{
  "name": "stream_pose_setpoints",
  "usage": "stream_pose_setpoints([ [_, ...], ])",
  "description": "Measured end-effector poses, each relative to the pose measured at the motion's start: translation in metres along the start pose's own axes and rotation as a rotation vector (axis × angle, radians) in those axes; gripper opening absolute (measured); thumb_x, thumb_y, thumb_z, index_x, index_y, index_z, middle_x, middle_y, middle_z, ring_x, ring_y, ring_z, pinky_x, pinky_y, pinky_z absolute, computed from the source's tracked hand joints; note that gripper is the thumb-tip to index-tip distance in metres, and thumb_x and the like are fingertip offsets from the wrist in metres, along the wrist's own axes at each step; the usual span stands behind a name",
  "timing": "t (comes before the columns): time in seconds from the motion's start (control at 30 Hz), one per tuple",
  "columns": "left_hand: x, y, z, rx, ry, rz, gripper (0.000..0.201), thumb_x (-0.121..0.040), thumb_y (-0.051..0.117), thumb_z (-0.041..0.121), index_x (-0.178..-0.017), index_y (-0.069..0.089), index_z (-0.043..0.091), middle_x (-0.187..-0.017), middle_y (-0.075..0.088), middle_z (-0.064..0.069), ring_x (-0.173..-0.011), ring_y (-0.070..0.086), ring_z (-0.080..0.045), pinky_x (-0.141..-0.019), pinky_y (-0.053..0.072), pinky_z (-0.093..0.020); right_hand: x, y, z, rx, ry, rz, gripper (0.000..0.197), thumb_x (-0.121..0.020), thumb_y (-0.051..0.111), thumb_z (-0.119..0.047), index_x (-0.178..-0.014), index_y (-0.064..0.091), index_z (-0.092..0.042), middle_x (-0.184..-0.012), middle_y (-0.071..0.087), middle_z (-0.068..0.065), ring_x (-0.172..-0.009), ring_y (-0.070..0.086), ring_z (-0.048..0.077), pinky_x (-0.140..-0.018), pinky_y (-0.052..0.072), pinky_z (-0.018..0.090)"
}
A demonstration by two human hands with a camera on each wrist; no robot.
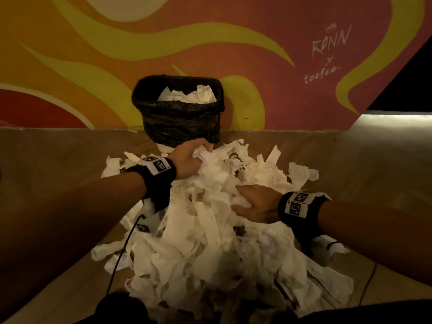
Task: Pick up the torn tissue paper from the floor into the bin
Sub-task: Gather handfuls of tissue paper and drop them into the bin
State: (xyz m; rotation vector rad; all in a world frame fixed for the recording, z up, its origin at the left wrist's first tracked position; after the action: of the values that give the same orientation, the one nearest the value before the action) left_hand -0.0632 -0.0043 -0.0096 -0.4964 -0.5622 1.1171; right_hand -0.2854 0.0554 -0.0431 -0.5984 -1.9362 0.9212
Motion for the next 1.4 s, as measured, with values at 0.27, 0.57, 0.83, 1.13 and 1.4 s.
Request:
stream_pose_setpoints([
  [0.27,0.012,-0.034,-0.006,0.070,-0.149,0.068,0.033,-0.080,0.058,0.046,-0.067,0.059,0.017,-0.073,0.055,-0.004,-0.073,0.051,-0.023,-0.072,0.038,-0.034,-0.027,0.028,-0.039,0.499,-0.359,-0.119,0.102,-0.069,0.052,-0.083,-0.147,-0.001,-0.045,-0.143,0.027,0.017,-0.118,0.042,0.036,-0.102,0.034,0.046],
  [0.57,0.014,-0.050,-0.008,-0.059,-0.154,0.190,0.020,-0.087,0.062,0.022,-0.070,0.053,0.020,-0.078,0.050,0.002,-0.080,0.048,-0.018,-0.072,0.036,-0.025,-0.047,0.044,-0.073,0.541,-0.447,-0.101,0.043,-0.084,0.068,-0.032,-0.125,0.060,-0.021,-0.143,0.030,0.018,-0.126,0.033,0.035,-0.101,0.036,0.040],
  [0.83,0.007,-0.054,-0.016,-0.047,-0.010,0.111,0.038,-0.088,0.044,-0.008,-0.110,0.065,0.015,-0.120,0.062,-0.004,-0.110,0.053,-0.020,-0.094,0.043,-0.032,-0.043,-0.015,-0.054,-0.144,-0.183,0.241,0.032,-0.080,0.065,-0.012,-0.109,0.052,-0.014,-0.117,0.054,0.008,-0.106,0.051,0.026,-0.094,0.043,0.037],
  [1.13,-0.008,-0.055,-0.012,0.083,-0.118,0.161,0.039,-0.086,0.044,-0.008,-0.062,0.063,0.016,-0.079,0.061,-0.010,-0.082,0.052,-0.026,-0.070,0.039,-0.029,-0.040,-0.066,-0.038,-0.436,-0.024,0.330,0.036,-0.066,0.040,0.006,-0.059,0.067,-0.015,-0.086,0.062,0.000,-0.088,0.054,0.017,-0.085,0.039,0.031],
  [1.4,-0.003,-0.055,-0.003,0.149,-0.136,0.077,0.040,-0.076,0.053,0.051,-0.077,0.063,0.013,-0.078,0.059,-0.003,-0.079,0.052,-0.022,-0.073,0.040,-0.034,-0.040,-0.078,-0.029,-0.320,0.052,0.383,0.040,-0.072,0.069,-0.040,-0.065,0.032,-0.025,-0.079,0.038,-0.002,-0.072,0.040,0.020,-0.065,0.037,0.037],
])
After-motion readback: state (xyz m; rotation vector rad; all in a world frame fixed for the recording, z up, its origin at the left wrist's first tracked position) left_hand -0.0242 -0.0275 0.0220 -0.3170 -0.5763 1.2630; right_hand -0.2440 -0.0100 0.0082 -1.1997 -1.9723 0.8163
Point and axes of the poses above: each hand's wrist, its own x-axis away from the middle knuckle, its own y-axis out of the palm, z = x × y, the point moved 1 cm from there along -x, towards the middle knuckle
